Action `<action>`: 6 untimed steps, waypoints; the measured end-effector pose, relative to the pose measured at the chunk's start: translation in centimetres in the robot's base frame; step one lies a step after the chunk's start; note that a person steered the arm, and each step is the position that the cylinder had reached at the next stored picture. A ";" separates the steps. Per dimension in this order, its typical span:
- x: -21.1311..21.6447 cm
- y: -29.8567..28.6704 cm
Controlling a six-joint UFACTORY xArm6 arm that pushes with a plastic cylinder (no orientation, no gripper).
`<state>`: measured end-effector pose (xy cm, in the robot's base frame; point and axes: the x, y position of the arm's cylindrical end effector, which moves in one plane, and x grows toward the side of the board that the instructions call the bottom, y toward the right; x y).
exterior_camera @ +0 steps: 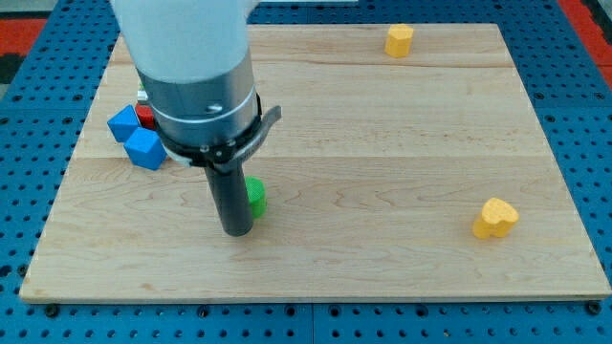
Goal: Slide the green circle to the right of the red star
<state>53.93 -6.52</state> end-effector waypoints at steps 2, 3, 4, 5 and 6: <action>-0.6 1.6; -4.3 -1.7; -8.2 -2.3; -9.2 -4.5; -9.6 -7.0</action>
